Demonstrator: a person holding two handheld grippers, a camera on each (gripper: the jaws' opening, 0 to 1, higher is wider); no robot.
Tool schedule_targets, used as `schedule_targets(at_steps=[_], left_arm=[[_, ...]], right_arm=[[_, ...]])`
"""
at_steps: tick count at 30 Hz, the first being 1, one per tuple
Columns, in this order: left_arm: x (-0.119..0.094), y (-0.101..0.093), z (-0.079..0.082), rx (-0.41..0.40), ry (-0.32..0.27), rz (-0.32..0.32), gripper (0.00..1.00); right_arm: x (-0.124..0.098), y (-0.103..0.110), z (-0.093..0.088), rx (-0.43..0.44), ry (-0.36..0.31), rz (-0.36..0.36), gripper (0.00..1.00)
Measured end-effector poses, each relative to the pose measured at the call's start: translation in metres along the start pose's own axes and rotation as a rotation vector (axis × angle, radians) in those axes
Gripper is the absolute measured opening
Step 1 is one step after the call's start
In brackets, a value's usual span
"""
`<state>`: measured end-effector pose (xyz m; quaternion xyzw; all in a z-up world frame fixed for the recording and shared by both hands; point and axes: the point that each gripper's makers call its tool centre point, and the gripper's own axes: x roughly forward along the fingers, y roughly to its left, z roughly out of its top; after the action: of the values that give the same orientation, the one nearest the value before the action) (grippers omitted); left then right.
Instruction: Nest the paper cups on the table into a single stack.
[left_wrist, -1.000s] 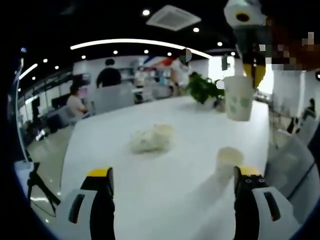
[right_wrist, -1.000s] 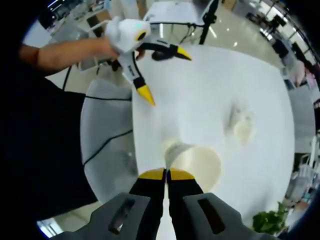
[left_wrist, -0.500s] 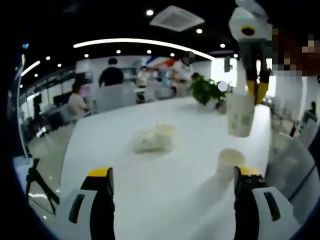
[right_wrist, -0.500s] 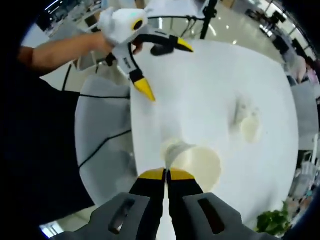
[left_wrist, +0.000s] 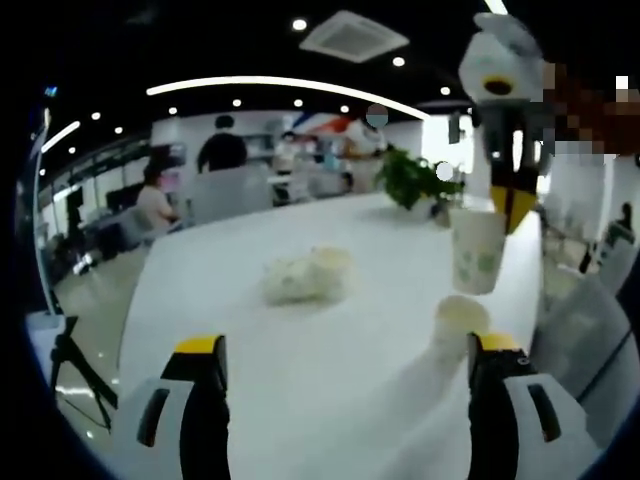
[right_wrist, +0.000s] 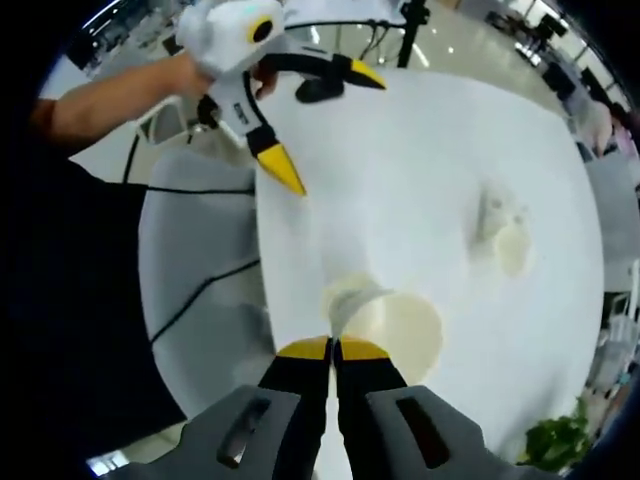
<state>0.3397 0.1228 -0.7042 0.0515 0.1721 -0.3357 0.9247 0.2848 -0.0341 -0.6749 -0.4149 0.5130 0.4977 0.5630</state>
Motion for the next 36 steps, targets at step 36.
schedule_targets(at_steps=[36], left_arm=[[-0.003, -0.003, -0.001, 0.011, 0.004, -0.006, 0.98]], right_arm=[[0.046, 0.000, -0.007, 0.051, 0.014, 0.003, 0.00]])
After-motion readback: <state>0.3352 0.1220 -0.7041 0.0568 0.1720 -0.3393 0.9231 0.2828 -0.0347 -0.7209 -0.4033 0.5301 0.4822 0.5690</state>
